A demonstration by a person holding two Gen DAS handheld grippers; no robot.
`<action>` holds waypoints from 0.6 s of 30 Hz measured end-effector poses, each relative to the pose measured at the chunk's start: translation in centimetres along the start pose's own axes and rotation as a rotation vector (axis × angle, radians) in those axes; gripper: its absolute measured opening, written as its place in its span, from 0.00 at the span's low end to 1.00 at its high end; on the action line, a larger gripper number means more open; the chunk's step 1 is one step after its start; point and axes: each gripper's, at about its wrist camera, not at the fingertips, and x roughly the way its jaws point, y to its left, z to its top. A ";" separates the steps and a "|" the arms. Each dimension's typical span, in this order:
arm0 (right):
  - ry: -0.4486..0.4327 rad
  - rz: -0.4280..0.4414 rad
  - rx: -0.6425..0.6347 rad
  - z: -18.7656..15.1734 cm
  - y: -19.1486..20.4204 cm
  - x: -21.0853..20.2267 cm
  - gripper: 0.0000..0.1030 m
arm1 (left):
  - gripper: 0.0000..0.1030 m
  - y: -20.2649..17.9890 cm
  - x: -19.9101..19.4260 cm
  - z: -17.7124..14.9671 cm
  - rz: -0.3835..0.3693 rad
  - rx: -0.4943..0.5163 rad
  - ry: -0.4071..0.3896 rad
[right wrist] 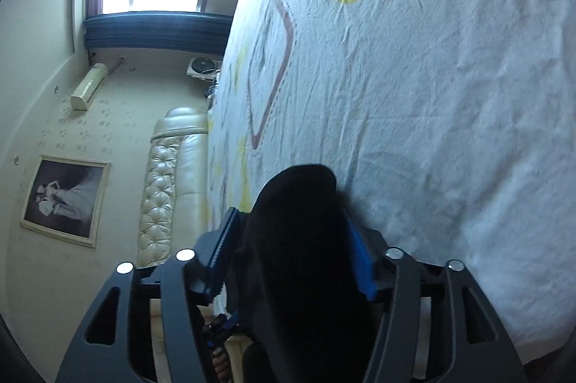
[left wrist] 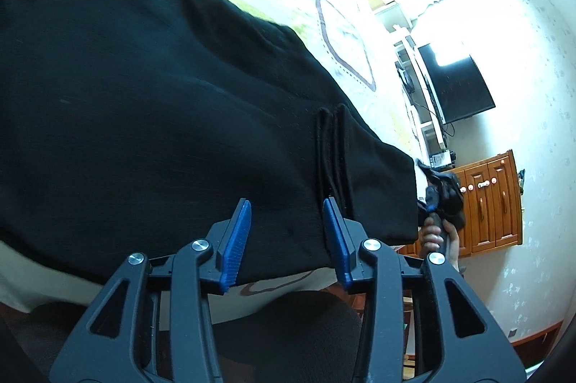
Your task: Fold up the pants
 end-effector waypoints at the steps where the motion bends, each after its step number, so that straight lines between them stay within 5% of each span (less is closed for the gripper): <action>1: 0.011 0.011 -0.006 -0.5 0.0 -0.7 0.63 | 0.49 0.2 -0.5 0.0 0.008 0.004 -0.005; 6: 0.129 -0.029 -0.062 -3.9 -1.2 -3.0 0.64 | 0.50 2.3 -4.1 0.0 0.039 -0.013 -0.052; 7: 0.152 -0.064 -0.098 -4.7 -1.3 -3.1 0.58 | 0.51 2.8 -4.8 0.1 0.039 -0.023 -0.064; 8: 0.165 -0.115 -0.147 -5.4 -1.3 -3.1 0.37 | 0.57 3.4 -5.6 0.0 0.039 -0.035 -0.077; 12: 0.151 -0.173 -0.143 -6.2 -1.8 -2.9 0.31 | 0.68 5.4 -8.1 -0.1 0.042 -0.116 -0.129; 15: 0.103 -0.215 -0.158 -5.7 0.0 -3.7 0.45 | 0.76 7.5 -10.0 0.0 0.019 -0.213 -0.154; 17: 0.005 -0.285 -0.221 -5.7 2.5 -5.1 0.64 | 0.76 9.8 -12.1 0.2 -0.007 -0.276 -0.187; 18: -0.040 -0.298 -0.250 -5.9 3.7 -5.8 0.64 | 0.76 10.9 -13.2 0.3 -0.014 -0.307 -0.211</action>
